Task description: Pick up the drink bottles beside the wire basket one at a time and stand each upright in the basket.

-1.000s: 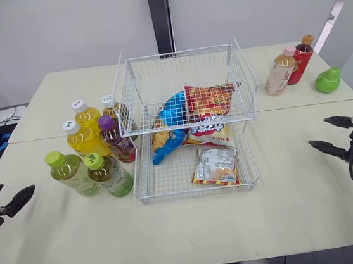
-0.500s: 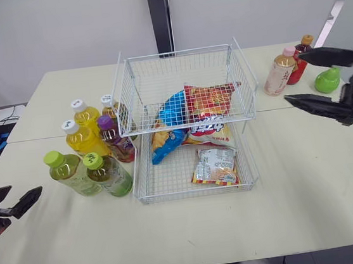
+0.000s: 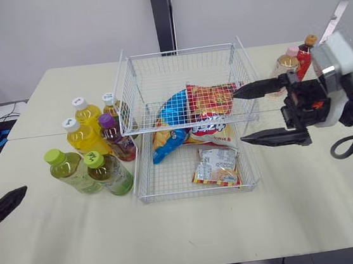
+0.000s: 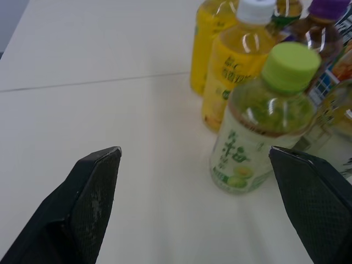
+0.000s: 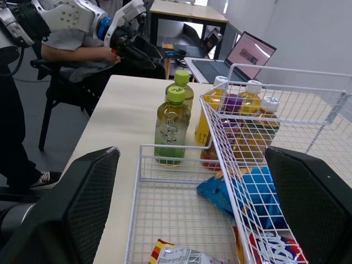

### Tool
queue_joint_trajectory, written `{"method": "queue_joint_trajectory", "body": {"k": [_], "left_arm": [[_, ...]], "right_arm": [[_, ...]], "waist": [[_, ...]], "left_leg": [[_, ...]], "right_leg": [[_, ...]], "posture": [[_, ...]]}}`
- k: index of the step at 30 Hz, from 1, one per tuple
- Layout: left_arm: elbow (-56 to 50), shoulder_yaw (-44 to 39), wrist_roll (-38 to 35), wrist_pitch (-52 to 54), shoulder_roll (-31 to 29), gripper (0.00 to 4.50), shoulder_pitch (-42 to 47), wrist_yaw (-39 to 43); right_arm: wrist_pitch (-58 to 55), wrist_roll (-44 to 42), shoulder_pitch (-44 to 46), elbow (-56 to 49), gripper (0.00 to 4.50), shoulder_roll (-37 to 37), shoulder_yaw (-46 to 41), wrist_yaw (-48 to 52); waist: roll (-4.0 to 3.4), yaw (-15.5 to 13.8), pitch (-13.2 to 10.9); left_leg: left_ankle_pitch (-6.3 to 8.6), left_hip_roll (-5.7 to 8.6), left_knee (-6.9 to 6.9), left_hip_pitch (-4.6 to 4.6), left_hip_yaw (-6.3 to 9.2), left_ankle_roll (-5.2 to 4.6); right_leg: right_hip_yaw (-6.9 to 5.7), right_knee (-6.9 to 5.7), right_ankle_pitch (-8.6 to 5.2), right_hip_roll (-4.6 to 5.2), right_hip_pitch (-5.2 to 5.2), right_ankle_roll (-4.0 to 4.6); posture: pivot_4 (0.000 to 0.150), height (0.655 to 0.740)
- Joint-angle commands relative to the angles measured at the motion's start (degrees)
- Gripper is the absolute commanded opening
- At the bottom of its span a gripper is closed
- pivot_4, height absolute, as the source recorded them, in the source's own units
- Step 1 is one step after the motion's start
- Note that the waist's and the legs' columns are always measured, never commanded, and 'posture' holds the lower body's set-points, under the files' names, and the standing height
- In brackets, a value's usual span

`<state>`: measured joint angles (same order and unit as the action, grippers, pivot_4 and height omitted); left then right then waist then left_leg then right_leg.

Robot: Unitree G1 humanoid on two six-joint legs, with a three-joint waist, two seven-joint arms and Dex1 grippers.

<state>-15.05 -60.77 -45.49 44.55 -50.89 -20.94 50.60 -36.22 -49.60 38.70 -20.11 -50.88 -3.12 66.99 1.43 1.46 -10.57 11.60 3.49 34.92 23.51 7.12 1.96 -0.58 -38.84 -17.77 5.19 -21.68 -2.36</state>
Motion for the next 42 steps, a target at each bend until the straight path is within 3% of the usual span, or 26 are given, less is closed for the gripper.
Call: {"method": "queue_joint_trajectory", "body": {"k": [1, 8, 15, 28, 31, 39, 42], "left_arm": [[-6.09, -0.99, -4.86, 3.47, -0.22, 4.46, 1.38, -2.26], [-8.87, 4.43, -4.57, 1.98, 2.37, 4.46, 8.25, -10.12], [-9.55, 12.87, 0.27, -0.69, 5.15, 4.46, 13.61, -17.87], [-7.98, 21.04, 5.5, -2.72, 4.72, 4.46, 17.06, -19.75], [-7.71, 21.54, 6.4, -3.38, 5.28, 3.88, 17.88, -20.35], [-8.41, 21.72, 6.51, -3.02, 6.33, 1.44, 16.72, -20.12], [-8.37, 20.6, 6.24, -2.91, 6.48, 1.39, 16.18, -20.09]], "right_arm": [[1.36, 1.21, 1.44, -0.06, 4.5, 0.59, -0.43, 1.1], [-0.34, 0.99, 2.3, -0.75, 4.5, 1.0, -0.08, 1.74], [-2.18, 0.4, 4.0, -0.75, 4.5, 1.11, -0.24, 1.94], [-3.34, 0.17, 5.35, -0.11, 4.5, 1.9, -0.48, 2.02], [-3.63, 0.09, 5.39, -0.22, 4.5, 1.92, -0.62, 1.87], [-4.41, -0.09, 5.88, -0.36, 4.5, 2.34, -0.81, 1.33], [-4.53, -0.07, 6.41, -0.21, 4.5, 2.66, -0.74, 1.17]], "waist": [[0.0, 0.05, 0.0], [0.0, 0.07, 0.0], [0.0, 0.09, 0.0], [0.01, 0.08, 0.0], [0.01, 0.09, 0.0], [0.01, 0.08, 0.0], [0.01, 0.11, 0.0]], "left_leg": [[0.0, 0.0, 0.01, 0.0, 0.0, 0.0], [0.0, -0.04, 0.0, 0.0, -0.02, 0.01], [0.0, -0.04, 0.02, -0.02, -0.09, 0.01], [0.0, -0.03, 0.02, -0.02, -0.12, 0.01], [0.0, -0.03, 0.02, -0.02, -0.11, 0.0], [0.0, -0.03, 0.02, -0.02, -0.11, 0.0], [0.0, -0.03, 0.02, -0.02, -0.12, 0.0]], "right_leg": [[0.0, 0.0, 0.0, -0.01, 0.0, 0.0], [0.0, -0.05, 0.03, -0.08, -0.01, 0.04], [0.01, -0.06, 0.05, -0.12, -0.02, 0.04], [0.0, -0.08, 0.09, -0.18, -0.02, -0.01], [0.0, -0.08, 0.09, -0.19, -0.03, 0.0], [0.0, -0.08, 0.1, -0.19, -0.02, -0.01], [0.01, -0.08, 0.1, -0.19, -0.02, -0.01]], "posture": [[0.15, 0.74], [0.15, 0.74], [0.15, 0.74], [0.15, 0.74], [0.15, 0.74], [0.15, 0.74], [0.15, 0.74]]}}
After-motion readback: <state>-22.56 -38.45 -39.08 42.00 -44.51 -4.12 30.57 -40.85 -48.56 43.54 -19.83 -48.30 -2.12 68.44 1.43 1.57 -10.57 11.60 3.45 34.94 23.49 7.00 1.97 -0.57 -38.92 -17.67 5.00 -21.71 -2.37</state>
